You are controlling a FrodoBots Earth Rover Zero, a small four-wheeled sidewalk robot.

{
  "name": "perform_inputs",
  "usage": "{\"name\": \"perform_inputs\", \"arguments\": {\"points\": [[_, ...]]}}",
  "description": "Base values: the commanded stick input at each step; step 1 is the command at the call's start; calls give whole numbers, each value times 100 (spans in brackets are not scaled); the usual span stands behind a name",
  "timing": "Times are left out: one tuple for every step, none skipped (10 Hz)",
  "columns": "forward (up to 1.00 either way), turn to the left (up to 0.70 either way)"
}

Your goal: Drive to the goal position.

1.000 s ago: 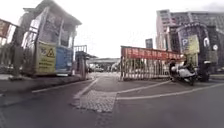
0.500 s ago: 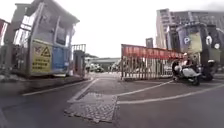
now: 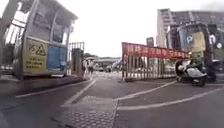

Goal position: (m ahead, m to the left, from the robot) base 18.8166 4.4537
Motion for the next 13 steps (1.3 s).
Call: {"name": "perform_inputs", "arguments": {"points": [[45, 0], [45, 0], [45, 0], [45, 0], [45, 0], [45, 0], [45, 0], [45, 0], [45, 0], [45, 0], [45, 0], [45, 0], [45, 0]]}}
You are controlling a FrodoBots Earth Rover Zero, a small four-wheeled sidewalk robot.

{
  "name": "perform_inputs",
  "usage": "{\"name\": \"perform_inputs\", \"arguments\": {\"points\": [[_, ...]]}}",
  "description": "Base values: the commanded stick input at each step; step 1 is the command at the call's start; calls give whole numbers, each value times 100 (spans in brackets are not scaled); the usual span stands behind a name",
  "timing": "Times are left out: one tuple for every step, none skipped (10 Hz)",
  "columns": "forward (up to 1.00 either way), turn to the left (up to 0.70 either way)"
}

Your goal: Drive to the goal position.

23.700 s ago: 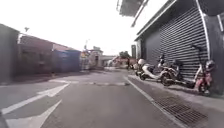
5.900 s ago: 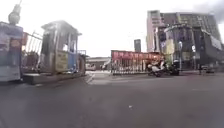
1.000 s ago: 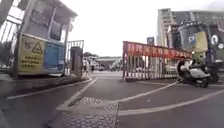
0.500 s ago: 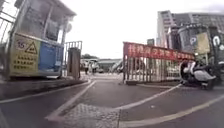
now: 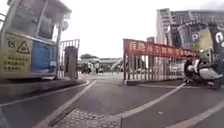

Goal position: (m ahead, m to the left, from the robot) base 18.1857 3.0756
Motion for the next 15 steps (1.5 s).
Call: {"name": "perform_inputs", "arguments": {"points": [[45, 0], [45, 0], [45, 0], [45, 0], [45, 0], [45, 0], [45, 0], [45, 0], [45, 0], [45, 0], [45, 0], [45, 0], [45, 0], [45, 0], [45, 0]]}}
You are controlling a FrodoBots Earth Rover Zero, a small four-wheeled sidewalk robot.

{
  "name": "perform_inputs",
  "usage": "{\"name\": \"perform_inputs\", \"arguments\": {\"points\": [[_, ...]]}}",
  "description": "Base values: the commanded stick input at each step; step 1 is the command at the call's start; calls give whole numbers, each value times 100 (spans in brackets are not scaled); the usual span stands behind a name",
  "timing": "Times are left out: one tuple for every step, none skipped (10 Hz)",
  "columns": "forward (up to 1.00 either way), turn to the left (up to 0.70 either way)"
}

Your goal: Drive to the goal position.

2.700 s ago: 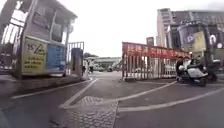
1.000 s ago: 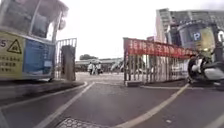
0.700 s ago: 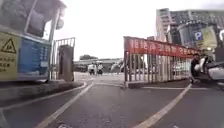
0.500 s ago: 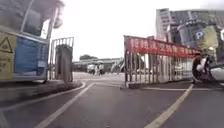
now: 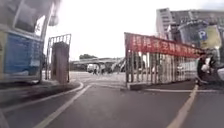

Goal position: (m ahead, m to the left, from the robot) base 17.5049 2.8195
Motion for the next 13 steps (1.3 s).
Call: {"name": "perform_inputs", "arguments": {"points": [[45, 0], [45, 0], [45, 0], [45, 0], [45, 0], [45, 0], [45, 0], [45, 0], [45, 0], [45, 0], [45, 0], [45, 0], [45, 0]]}}
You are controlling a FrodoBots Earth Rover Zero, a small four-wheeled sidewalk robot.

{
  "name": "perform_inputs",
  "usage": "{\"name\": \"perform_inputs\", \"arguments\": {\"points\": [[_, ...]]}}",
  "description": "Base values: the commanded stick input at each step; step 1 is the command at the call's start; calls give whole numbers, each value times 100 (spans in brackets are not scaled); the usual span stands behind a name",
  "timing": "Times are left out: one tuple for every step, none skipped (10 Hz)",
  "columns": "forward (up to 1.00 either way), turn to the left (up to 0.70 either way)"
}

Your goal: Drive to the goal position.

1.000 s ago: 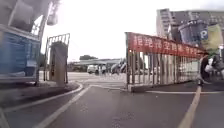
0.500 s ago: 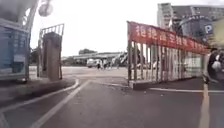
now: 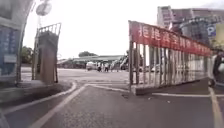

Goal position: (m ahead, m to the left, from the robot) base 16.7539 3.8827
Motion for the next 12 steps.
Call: {"name": "perform_inputs", "arguments": {"points": [[45, 0], [45, 18], [45, 27], [45, 14], [45, 0], [45, 0], [45, 0], [45, 0], [45, 0], [45, 0], [45, 0], [45, 0]]}}
